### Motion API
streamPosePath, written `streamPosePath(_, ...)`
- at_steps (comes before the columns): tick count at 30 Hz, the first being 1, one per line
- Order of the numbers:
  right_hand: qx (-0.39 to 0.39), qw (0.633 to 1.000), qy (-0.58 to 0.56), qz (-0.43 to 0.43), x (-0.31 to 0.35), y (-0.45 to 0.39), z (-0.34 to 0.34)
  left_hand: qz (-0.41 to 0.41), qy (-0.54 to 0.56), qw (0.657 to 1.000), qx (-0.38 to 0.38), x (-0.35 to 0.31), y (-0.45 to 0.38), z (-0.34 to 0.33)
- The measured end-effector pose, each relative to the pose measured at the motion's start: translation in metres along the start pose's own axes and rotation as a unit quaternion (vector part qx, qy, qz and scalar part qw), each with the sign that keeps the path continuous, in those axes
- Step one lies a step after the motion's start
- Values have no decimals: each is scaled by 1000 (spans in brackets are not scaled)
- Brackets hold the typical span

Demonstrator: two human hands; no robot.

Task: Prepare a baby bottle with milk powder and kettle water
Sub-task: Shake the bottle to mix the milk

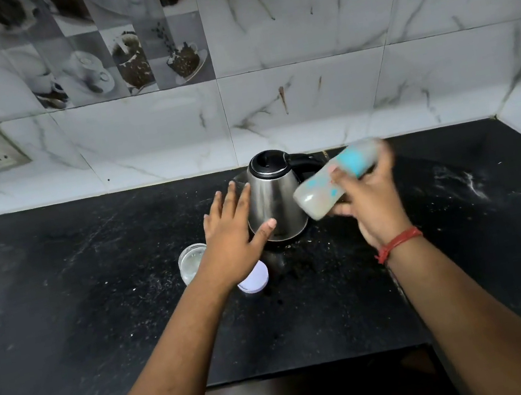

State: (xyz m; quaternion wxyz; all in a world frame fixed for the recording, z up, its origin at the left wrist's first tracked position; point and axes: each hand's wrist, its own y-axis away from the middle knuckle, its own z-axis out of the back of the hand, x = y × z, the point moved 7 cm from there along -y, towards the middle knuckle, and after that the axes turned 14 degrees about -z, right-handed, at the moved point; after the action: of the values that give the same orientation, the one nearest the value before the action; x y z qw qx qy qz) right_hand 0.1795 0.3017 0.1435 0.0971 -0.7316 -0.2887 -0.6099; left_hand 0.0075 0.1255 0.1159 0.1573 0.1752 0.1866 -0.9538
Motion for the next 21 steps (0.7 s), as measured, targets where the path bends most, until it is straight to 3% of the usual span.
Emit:
streamPosePath(2,18,999,47,-7,-6,2,-10,7,-37,999,10,-1,-1,3)
streamPosePath(6,-53,997,-50,10,4,2,3,19,-89,996,8,-2,0,9)
streamPosePath(9,18,996,82,-7,-1,1,-12,20,-110,994,9,-3,-2,12)
streamPosePath(10,10,997,82,-3,0,1,-10,23,-111,994,7,-4,-3,13)
streamPosePath(13,-56,998,-25,7,3,1,5,33,-104,994,2,-8,-4,16)
streamPosePath(16,20,996,87,-11,-4,2,-16,40,-102,994,7,-7,-3,17)
streamPosePath(20,-54,998,-6,15,4,0,-2,53,-84,995,-1,-4,-2,19)
streamPosePath(21,-47,998,24,19,7,1,-5,53,-82,995,-4,-4,-1,21)
